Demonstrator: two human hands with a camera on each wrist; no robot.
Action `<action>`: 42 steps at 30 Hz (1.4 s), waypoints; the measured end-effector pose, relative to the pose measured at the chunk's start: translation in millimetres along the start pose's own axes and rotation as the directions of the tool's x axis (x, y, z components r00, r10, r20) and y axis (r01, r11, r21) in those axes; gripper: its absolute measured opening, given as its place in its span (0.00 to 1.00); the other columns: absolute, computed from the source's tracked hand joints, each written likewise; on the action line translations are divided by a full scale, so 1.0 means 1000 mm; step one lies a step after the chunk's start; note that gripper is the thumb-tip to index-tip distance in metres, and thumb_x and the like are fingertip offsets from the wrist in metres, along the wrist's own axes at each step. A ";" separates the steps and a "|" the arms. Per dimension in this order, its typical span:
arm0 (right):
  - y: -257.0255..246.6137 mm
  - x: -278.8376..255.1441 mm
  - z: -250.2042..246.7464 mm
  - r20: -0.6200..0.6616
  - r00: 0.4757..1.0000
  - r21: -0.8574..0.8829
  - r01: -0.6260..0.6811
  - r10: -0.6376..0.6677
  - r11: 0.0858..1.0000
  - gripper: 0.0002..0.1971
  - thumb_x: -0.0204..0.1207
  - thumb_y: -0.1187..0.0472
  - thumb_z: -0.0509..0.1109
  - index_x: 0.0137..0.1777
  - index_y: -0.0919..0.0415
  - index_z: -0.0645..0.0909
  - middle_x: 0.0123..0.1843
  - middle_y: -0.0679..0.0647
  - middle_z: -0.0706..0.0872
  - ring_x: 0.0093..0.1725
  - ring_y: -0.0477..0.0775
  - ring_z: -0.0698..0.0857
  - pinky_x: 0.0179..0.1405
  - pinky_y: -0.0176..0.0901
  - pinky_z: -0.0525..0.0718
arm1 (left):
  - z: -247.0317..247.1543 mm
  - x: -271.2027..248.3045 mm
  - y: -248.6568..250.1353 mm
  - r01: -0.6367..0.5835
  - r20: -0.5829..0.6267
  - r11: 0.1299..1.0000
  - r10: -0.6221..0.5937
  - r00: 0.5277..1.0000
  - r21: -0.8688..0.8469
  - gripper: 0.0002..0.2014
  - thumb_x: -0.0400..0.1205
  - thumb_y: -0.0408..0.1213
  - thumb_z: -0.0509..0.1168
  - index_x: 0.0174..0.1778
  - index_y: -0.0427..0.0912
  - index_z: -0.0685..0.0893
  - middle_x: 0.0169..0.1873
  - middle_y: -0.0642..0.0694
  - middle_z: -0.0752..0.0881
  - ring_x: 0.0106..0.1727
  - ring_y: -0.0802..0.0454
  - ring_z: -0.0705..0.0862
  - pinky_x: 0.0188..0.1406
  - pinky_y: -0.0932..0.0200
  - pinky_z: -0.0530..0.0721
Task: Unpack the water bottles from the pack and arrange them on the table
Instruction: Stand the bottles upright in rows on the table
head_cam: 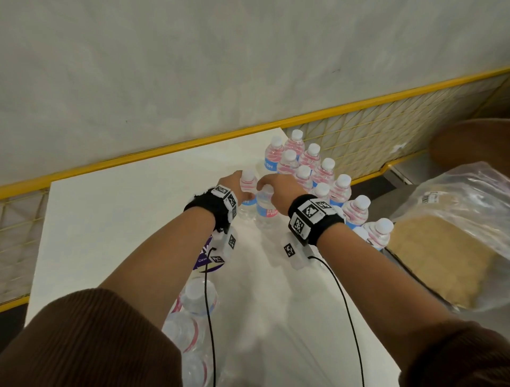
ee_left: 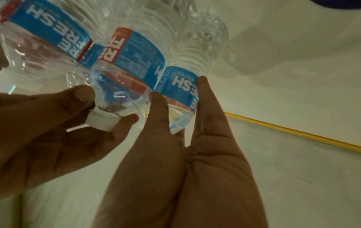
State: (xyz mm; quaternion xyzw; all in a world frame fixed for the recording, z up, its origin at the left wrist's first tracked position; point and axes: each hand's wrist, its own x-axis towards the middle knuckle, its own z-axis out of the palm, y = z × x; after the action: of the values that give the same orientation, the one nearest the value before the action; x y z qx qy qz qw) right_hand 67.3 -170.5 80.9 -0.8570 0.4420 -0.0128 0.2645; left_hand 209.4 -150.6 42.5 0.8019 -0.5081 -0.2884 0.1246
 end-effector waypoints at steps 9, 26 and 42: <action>0.035 -0.039 0.068 -0.174 0.884 0.632 -0.238 0.434 0.738 0.23 0.75 0.65 0.70 0.68 0.60 0.70 0.62 0.61 0.82 0.55 0.56 0.83 0.57 0.48 0.82 | 0.012 -0.003 -0.020 0.244 0.241 0.931 -0.180 0.954 -0.270 0.37 0.75 0.28 0.72 0.76 0.40 0.59 0.62 0.31 0.80 0.60 0.35 0.84 0.64 0.37 0.81; 0.041 0.004 0.095 0.022 0.902 0.889 -0.215 0.430 0.405 0.41 0.74 0.72 0.71 0.81 0.56 0.53 0.79 0.62 0.64 0.75 0.62 0.71 0.71 0.53 0.74 | 0.027 0.022 -0.041 0.190 0.098 0.837 -0.163 0.982 -0.514 0.37 0.73 0.22 0.70 0.77 0.38 0.63 0.66 0.35 0.79 0.60 0.37 0.85 0.58 0.43 0.86; 0.043 -0.014 0.104 0.083 0.953 0.872 -0.211 0.290 0.443 0.46 0.73 0.71 0.71 0.83 0.48 0.47 0.84 0.56 0.56 0.80 0.61 0.65 0.76 0.55 0.69 | 0.040 0.028 -0.027 -0.106 -0.140 0.932 0.061 0.988 -0.346 0.65 0.58 0.54 0.82 0.83 0.47 0.45 0.80 0.44 0.60 0.81 0.45 0.61 0.78 0.44 0.66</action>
State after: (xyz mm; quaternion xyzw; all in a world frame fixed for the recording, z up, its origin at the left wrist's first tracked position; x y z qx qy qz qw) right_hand 53.1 -134.5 -25.7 -0.5273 0.5053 -0.2294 0.6435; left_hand 215.1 -159.2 -11.9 0.7609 -0.4729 -0.3177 0.3106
